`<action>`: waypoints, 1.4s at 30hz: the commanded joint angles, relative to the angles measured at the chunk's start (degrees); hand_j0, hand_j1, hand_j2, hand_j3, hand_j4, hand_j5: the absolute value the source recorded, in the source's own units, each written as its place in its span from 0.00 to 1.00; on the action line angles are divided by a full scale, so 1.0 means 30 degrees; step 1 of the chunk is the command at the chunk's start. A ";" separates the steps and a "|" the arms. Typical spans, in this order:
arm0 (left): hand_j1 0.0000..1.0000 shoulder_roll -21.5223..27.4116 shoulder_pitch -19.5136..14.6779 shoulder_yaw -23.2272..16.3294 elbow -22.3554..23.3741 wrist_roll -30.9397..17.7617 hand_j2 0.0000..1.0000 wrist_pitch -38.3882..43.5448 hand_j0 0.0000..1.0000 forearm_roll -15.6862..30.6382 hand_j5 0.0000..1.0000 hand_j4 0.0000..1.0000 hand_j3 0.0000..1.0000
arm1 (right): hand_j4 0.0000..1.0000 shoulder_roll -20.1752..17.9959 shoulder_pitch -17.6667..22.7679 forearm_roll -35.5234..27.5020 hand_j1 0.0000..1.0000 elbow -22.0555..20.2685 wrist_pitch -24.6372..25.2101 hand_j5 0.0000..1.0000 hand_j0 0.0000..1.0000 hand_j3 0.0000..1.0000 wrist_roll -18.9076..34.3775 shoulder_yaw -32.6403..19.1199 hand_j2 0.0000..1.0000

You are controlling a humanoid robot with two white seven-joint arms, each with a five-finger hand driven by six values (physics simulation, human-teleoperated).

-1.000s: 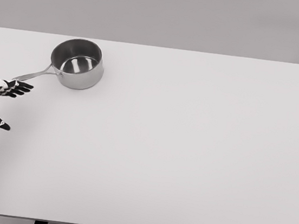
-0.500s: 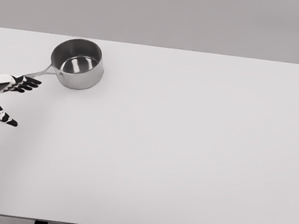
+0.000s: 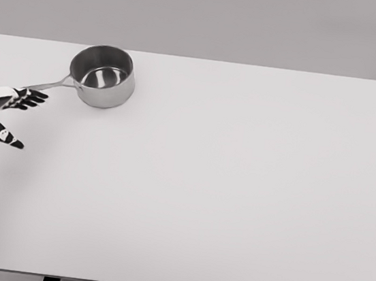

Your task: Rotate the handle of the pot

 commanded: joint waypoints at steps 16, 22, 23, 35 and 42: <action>1.00 -0.1691 -0.2314 -0.0809 0.3051 0.0001 1.00 -0.0096 1.00 -0.1564 1.00 1.00 1.00 | 1.00 0.0001 0.0000 0.0001 1.00 0.0000 -0.0010 1.00 1.00 1.00 0.0003 -0.0021 1.00; 1.00 -0.2249 -0.2871 -0.0986 0.4018 0.0001 1.00 -0.0213 1.00 -0.2033 1.00 1.00 1.00 | 1.00 0.0001 0.0000 0.0001 1.00 0.0000 -0.0010 1.00 1.00 1.00 0.0003 0.0008 1.00; 1.00 -0.2249 -0.2871 -0.0986 0.4047 0.0001 1.00 -0.0213 1.00 -0.2033 1.00 1.00 1.00 | 1.00 0.0001 0.0000 0.0001 1.00 0.0000 0.0019 1.00 1.00 1.00 0.0003 0.0008 1.00; 1.00 -0.2893 -0.3779 -0.0986 0.5453 0.0001 1.00 -0.0271 1.00 -0.2443 1.00 1.00 1.00 | 1.00 0.0001 0.0000 0.0001 1.00 0.0000 -0.0010 1.00 1.00 1.00 0.0003 0.0008 1.00; 1.00 -0.3069 -0.4014 -0.1044 0.5688 0.0001 1.00 -0.0242 1.00 -0.2824 1.00 1.00 1.00 | 1.00 0.0001 0.0000 0.0001 1.00 0.0000 -0.0010 1.00 1.00 1.00 0.0003 0.0008 1.00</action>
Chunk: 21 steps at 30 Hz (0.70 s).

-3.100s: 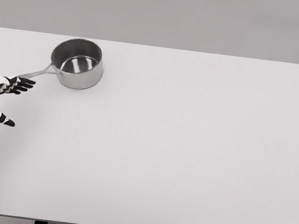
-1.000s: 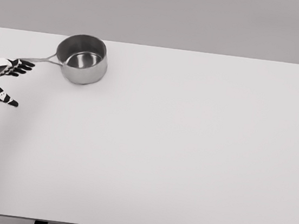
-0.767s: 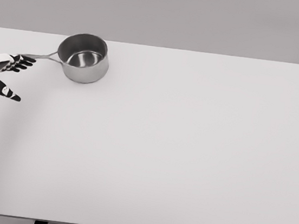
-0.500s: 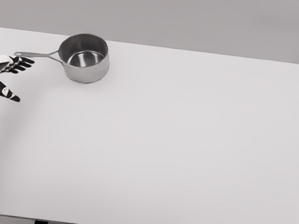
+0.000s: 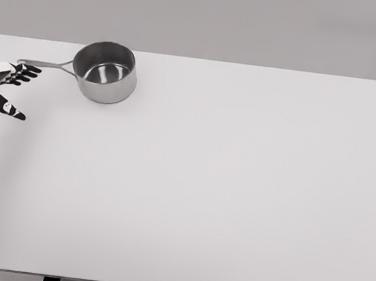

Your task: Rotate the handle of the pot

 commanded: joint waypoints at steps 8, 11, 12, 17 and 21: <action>1.00 -0.0051 0.0205 -0.0157 -0.0089 0.0003 1.00 -0.0486 1.00 0.0073 1.00 1.00 1.00 | 1.00 0.0001 0.0000 0.0002 1.00 -0.0001 -0.0005 1.00 1.00 1.00 0.0003 -0.0026 1.00; 1.00 0.0153 0.0293 -0.0128 -0.0294 0.0003 1.00 -0.1071 1.00 0.0161 1.00 1.00 1.00 | 1.00 0.0001 0.0000 0.0002 1.00 -0.0001 0.0024 1.00 1.00 1.00 0.0003 -0.0026 1.00; 1.00 0.0183 0.0264 -0.0098 -0.0527 0.0003 1.00 -0.1509 1.00 0.0190 1.00 1.00 1.00 | 1.00 0.0001 0.0000 0.0002 1.00 -0.0001 0.0024 1.00 1.00 1.00 0.0003 0.0003 1.00; 1.00 0.1413 0.1375 -0.0010 -0.2638 0.0003 1.00 -0.2098 1.00 0.1155 1.00 1.00 1.00 | 1.00 0.0001 0.0000 0.0002 1.00 -0.0001 -0.0005 1.00 1.00 1.00 0.0003 0.0003 1.00; 1.00 0.2321 0.1640 0.0078 -0.3574 0.0003 1.00 -0.2564 1.00 0.1420 1.00 1.00 1.00 | 1.00 0.0001 0.0000 0.0002 1.00 0.0028 -0.0005 1.00 1.00 1.00 0.0003 0.0003 1.00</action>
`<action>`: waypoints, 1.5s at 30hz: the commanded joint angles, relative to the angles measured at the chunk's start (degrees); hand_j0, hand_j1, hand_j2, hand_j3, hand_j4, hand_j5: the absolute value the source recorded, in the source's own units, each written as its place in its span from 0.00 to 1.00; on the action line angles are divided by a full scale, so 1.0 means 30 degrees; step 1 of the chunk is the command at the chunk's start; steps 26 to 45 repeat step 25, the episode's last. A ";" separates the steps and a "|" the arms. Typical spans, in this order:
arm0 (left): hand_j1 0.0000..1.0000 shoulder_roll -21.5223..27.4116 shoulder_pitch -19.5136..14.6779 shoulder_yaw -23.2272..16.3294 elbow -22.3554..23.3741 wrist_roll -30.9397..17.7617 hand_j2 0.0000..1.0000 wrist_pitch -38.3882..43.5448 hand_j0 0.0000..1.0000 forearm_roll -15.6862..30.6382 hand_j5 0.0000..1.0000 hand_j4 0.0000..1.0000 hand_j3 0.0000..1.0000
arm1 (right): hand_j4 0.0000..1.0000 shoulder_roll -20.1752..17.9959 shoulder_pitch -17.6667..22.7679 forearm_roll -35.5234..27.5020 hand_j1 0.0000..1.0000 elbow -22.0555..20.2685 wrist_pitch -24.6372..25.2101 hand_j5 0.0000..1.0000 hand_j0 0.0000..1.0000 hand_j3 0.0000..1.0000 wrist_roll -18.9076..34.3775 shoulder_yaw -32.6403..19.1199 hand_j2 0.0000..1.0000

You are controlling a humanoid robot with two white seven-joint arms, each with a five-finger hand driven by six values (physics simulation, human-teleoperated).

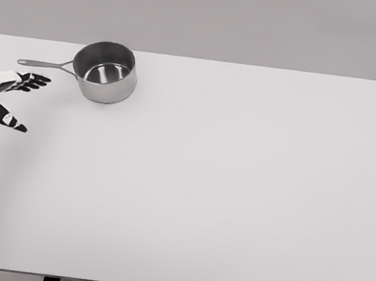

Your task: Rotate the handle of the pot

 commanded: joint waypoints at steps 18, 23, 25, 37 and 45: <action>1.00 -0.0034 0.4512 0.5619 -0.2296 0.0005 1.00 -1.1463 1.00 0.1219 1.00 1.00 1.00 | 1.00 0.0001 0.0000 0.0002 1.00 -0.0004 -0.0005 1.00 1.00 1.00 0.0003 0.0007 1.00; 1.00 -0.0034 0.4366 0.5678 -0.2296 0.0005 1.00 -1.1463 1.00 0.1190 1.00 1.00 1.00 | 1.00 0.0001 0.0000 0.0002 1.00 0.0025 -0.0005 1.00 1.00 1.00 0.0003 -0.0022 1.00; 1.00 -0.0004 0.4336 0.5678 -0.2267 0.0005 1.00 -1.1463 1.00 0.1190 1.00 1.00 1.00 | 1.00 0.0001 0.0000 0.0002 1.00 -0.0004 -0.0005 1.00 1.00 1.00 0.0003 0.0007 1.00; 1.00 -0.0004 0.4336 0.5678 -0.2267 0.0005 1.00 -1.1463 1.00 0.1190 1.00 1.00 1.00 | 1.00 0.0001 0.0000 0.0002 1.00 -0.0004 -0.0005 1.00 1.00 1.00 0.0003 0.0007 1.00; 1.00 -0.0004 0.4336 0.5678 -0.2267 0.0005 1.00 -1.1463 1.00 0.1190 1.00 1.00 1.00 | 1.00 0.0001 0.0000 0.0002 1.00 -0.0004 -0.0005 1.00 1.00 1.00 0.0003 0.0007 1.00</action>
